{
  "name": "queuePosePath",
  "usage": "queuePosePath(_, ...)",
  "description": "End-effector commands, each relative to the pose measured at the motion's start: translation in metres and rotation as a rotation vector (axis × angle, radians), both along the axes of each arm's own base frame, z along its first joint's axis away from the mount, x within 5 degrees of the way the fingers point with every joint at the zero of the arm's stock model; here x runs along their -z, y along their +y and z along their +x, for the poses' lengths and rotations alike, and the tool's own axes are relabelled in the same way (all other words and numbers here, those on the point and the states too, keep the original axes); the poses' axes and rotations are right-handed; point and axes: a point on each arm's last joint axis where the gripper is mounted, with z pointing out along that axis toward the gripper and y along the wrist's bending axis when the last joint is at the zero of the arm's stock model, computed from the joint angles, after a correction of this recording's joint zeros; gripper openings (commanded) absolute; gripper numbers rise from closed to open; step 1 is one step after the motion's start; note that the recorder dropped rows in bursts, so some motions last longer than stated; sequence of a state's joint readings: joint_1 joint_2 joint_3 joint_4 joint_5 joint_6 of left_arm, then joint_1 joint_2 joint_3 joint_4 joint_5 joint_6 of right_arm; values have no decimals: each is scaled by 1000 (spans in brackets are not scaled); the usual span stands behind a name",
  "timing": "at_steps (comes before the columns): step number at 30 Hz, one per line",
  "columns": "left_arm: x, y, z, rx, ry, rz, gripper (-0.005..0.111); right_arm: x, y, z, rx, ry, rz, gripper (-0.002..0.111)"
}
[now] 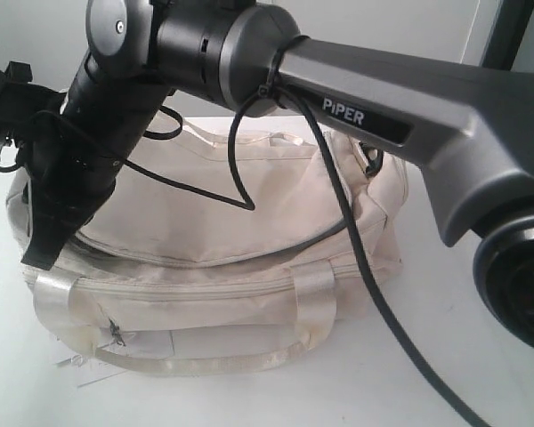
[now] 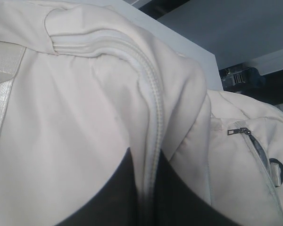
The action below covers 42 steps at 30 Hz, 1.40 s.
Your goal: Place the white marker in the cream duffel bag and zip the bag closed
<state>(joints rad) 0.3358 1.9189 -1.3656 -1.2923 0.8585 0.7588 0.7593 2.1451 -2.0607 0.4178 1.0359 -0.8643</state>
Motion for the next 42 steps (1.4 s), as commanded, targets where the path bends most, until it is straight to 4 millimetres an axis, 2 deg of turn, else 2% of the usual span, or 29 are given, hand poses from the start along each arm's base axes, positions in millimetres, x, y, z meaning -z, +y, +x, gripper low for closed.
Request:
queuePosePath(1, -9, 0, 2, -29, -31, -56, 0, -7, 0, -9, -29, 28, 4, 0)
queuePosePath(42, -9, 0, 2, -29, -32, -55, 0, -2, -8, -18, -84, 113, -100, 0)
